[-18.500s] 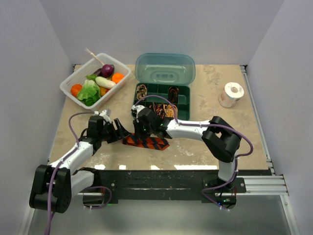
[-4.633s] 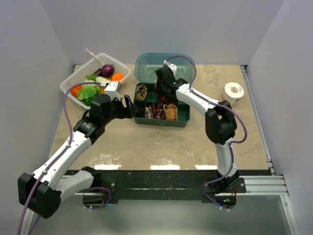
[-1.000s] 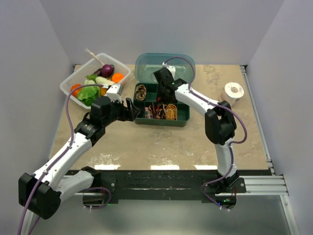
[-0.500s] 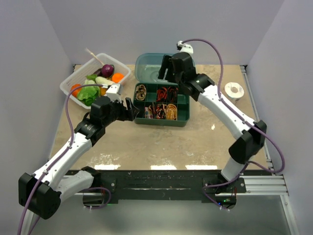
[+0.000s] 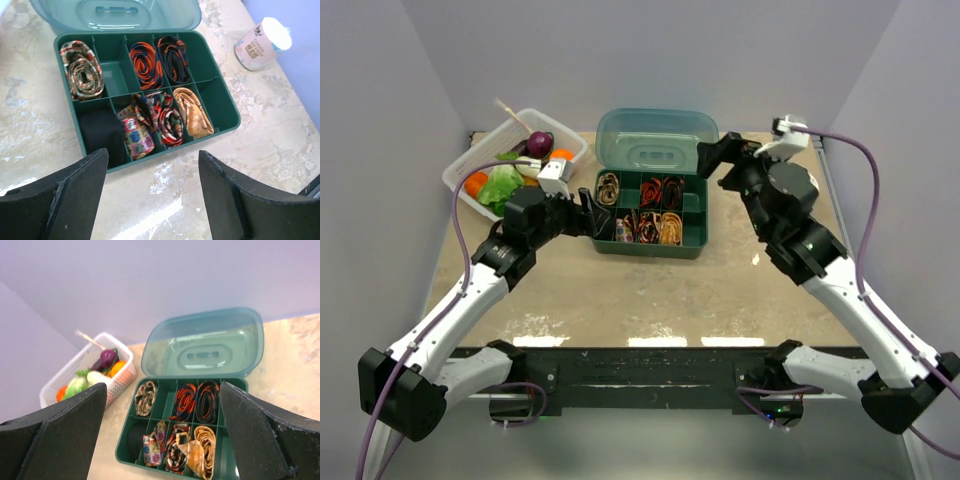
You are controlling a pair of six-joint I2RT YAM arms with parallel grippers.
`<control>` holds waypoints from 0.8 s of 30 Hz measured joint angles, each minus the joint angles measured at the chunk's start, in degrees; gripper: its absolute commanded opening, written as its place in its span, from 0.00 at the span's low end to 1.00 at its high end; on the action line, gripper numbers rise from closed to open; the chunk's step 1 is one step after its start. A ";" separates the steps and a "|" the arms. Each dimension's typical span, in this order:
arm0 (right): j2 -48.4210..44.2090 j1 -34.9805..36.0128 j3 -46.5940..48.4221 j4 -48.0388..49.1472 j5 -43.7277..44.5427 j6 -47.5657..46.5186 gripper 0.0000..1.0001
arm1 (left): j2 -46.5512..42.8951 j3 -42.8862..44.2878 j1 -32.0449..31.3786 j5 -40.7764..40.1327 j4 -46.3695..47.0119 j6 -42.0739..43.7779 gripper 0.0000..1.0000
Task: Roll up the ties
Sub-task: Reset both arms
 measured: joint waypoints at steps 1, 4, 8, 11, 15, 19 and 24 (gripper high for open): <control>-1.95 -0.02 -1.70 1.53 0.48 -0.48 0.99 | 0.24 0.09 0.00 0.44 0.35 -0.09 0.77; -5.92 -0.02 -5.03 4.81 2.10 -2.27 0.99 | 0.74 0.37 0.00 1.68 1.09 -0.15 0.77; -6.05 -0.02 -5.35 6.84 2.97 -4.76 0.99 | 0.90 1.14 0.00 2.49 1.68 -0.17 0.78; -5.25 -0.02 -5.35 6.95 2.91 -6.08 0.99 | 0.90 1.46 0.00 3.13 2.23 -0.20 0.78; -3.87 -0.02 -5.35 7.04 2.58 -7.45 0.99 | 0.87 1.46 0.00 3.87 2.40 -0.28 0.78; -2.56 -0.02 -5.35 7.26 1.44 -8.33 0.99 | 0.46 1.46 0.00 3.89 2.80 -0.28 0.78; -0.87 -0.02 -5.33 7.37 -0.20 -9.31 0.99 | -1.29 1.46 0.00 3.06 3.23 -0.28 0.77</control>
